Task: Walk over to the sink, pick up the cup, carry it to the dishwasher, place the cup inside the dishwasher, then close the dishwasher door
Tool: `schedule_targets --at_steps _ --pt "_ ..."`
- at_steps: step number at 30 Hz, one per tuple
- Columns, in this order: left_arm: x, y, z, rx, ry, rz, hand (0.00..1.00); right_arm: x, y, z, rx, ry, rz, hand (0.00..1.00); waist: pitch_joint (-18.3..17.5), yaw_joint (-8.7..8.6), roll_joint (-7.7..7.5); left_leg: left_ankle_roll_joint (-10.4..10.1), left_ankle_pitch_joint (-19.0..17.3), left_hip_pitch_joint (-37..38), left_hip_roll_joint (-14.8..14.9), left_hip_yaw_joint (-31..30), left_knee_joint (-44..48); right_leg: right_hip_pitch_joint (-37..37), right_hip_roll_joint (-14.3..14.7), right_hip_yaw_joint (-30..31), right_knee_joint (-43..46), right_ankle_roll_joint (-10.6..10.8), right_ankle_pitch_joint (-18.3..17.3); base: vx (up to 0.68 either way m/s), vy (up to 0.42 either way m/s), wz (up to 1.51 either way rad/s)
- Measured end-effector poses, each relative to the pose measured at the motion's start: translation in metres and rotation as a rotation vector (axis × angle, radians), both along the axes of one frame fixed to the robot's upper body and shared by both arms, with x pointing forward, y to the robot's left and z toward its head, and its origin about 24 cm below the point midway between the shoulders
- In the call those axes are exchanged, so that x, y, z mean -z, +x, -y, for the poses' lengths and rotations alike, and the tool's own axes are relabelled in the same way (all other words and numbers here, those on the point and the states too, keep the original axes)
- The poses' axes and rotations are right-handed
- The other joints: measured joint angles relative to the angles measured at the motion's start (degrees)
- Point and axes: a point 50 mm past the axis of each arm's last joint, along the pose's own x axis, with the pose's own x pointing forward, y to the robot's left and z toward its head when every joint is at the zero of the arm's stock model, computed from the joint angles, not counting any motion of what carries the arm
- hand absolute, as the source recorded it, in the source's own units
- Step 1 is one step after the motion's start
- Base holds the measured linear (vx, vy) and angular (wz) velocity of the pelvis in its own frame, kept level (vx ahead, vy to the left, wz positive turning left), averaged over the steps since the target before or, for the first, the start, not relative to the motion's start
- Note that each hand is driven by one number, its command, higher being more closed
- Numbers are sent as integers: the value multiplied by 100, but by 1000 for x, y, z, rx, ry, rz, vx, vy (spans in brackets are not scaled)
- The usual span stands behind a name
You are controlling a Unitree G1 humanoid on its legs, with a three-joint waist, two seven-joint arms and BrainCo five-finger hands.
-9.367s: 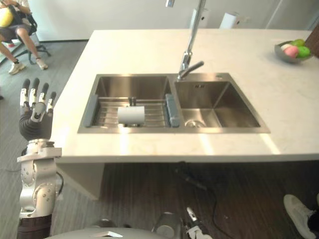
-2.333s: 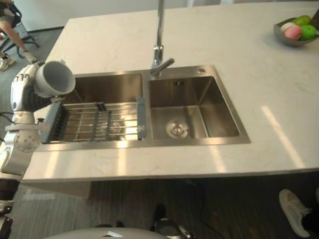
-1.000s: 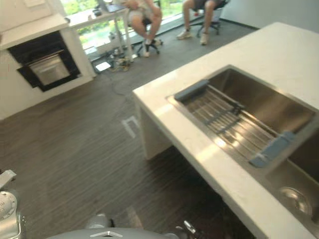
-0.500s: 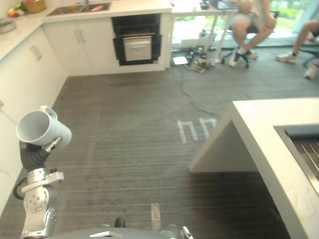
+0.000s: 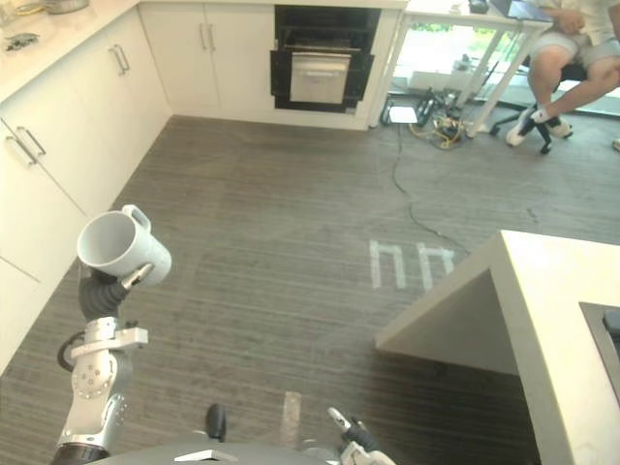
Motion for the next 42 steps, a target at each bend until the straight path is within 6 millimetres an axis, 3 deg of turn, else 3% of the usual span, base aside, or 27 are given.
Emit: schedule_targets --at_steps 10,12,13,14,15,16,17,19,20,21,22,23,25,26,28,30,31,32,34,35,36,37,38,39,40,42 --pt "0 1 1 68 -23 3 100 2 -7 -2 44 103 -22 0 -2 -32 -1 6 -52 9 -29 64 -27 0 7 44 -56 -7 -5 0 0 -2" --pt "2 1 1 84 -29 -7 100 2 -9 1 26 113 -35 0 -6 -27 -15 37 -140 45 -68 152 6 -45 -78 31 106 -40 -159 10 17 -7" --pt "2 2 2 90 -31 -14 100 2 -10 2 17 106 -39 0 -12 -22 -79 35 -194 73 -129 212 13 -143 -180 41 361 -38 -319 50 80 14" --pt "1 6 4 118 -29 -20 100 3 -15 4 9 94 -60 0 -14 -58 -280 215 -465 -43 -303 420 444 -253 -498 -37 862 7 -658 68 93 29" --pt "0 8 7 136 -27 -21 100 4 -18 5 9 91 -73 0 -13 -64 -335 298 -624 -72 -406 514 693 -210 -645 -121 1017 35 -747 141 122 51" --pt "-3 12 10 161 -26 -15 100 4 -23 9 26 78 -84 0 -9 -81 -276 324 -896 -114 -469 471 1038 -255 -767 -266 1667 60 -742 95 97 63" --pt "-5 17 12 180 -24 -19 100 3 -25 15 16 51 -91 0 101 -131 -277 369 -1332 -237 -503 323 1688 -787 -1021 -309 3263 -364 -598 90 107 61" --pt "-4 18 14 191 -24 -31 100 5 -31 13 28 61 -108 0 115 -124 -229 421 -1593 -188 -504 200 2005 -1171 -1112 -241 4244 -958 -43 126 139 45" --pt "-4 18 18 200 -34 -42 100 6 -34 9 29 61 -99 0 130 -138 -113 496 -1770 47 -474 39 2047 -1600 -1076 96 5113 -907 664 243 146 29" --pt "-4 19 17 196 -37 -40 100 6 -32 5 35 73 -88 0 133 -139 -149 526 -1808 118 -462 3 2045 -1748 -993 204 5335 -728 349 299 112 25" --pt "-4 19 17 191 -43 -39 100 7 -31 -3 54 95 -73 0 136 -160 -214 515 -1899 227 -400 -52 2007 -2018 -761 167 5380 -648 -179 180 24 12" --pt "-5 19 19 197 -44 -38 100 7 -31 -4 56 101 -67 0 146 -168 -240 507 -1929 285 -363 -63 1972 -2150 -631 128 5247 -627 -350 224 0 13" --pt "-7 22 31 247 -40 -28 100 5 -28 -11 81 123 -30 0 173 -251 -268 436 -2025 557 -235 -102 1720 -2550 -194 -314 3942 -451 -521 273 -26 9" --pt "-9 24 34 264 -37 -20 100 5 -28 -11 87 122 -25 0 178 -270 -260 426 -2061 619 -221 -114 1676 -2610 -103 -357 3462 -395 -454 334 -39 12" --pt "-21 33 42 306 -23 32 100 6 -37 -13 98 135 -52 0 186 -355 -258 331 -2352 887 -207 -139 1644 -2584 184 -136 1645 -286 154 476 -100 21" --pt "-29 37 45 318 -27 76 100 8 -50 -14 108 145 -91 0 171 -410 -267 222 -2733 1180 -238 -243 1736 -2484 174 105 1297 -427 421 525 -148 38" --pt "-32 38 47 330 -36 90 100 8 -61 -14 120 153 -124 0 91 -472 -208 196 -2959 1380 -153 -379 1744 -2512 172 16 1720 -643 791 721 -204 68" --pt "-29 37 51 349 -58 86 100 7 -68 -6 120 144 -141 0 -27 -522 90 220 -3057 1469 31 -450 1738 -2634 241 -191 2220 -656 348 733 -186 67" --pt "-30 37 58 388 -55 91 100 7 -70 -1 125 131 -156 0 -86 -554 210 133 -3019 1194 118 -443 2620 -2670 191 -345 2634 -829 -131 555 -121 51" --pt "-28 35 60 397 -59 83 100 7 -73 -2 138 145 -168 0 -81 -559 200 41 -2693 995 197 -439 3611 -2412 185 -500 2883 -840 -521 626 -170 38" --pt "-27 34 61 396 -66 83 100 7 -76 -4 142 148 -172 0 -72 -555 189 -224 -2488 920 284 -467 4001 -2257 219 -555 2926 -832 -682 719 -216 39" --pt "-30 32 65 397 -86 99 100 7 -80 -4 153 148 -178 0 -57 -556 199 -664 -1759 471 465 -556 5105 -1926 298 -625 2908 -832 -993 448 -149 30" --pt "-33 31 66 395 -99 113 100 7 -81 -5 158 147 -180 0 -56 -549 206 -706 -1264 175 579 -561 5717 -1763 363 -637 2859 -876 -1141 536 -157 14" --pt "-37 27 68 392 -115 136 100 7 -84 -2 160 136 -181 0 -46 -472 238 -564 -1002 -274 773 -478 6627 -1537 495 -618 2765 -883 -1266 540 -103 -21" --pt "-43 23 66 392 -117 165 100 5 -80 3 153 109 -160 0 -25 -344 285 -278 -1136 -752 919 -350 7431 -1153 640 -540 2562 -940 -1359 535 -67 -38" --pt "-49 18 58 370 -106 190 100 4 -85 14 153 68 -178 0 -29 -167 275 175 -1654 -1372 930 57 7334 -423 694 -298 1970 -903 -1379 571 11 -62"
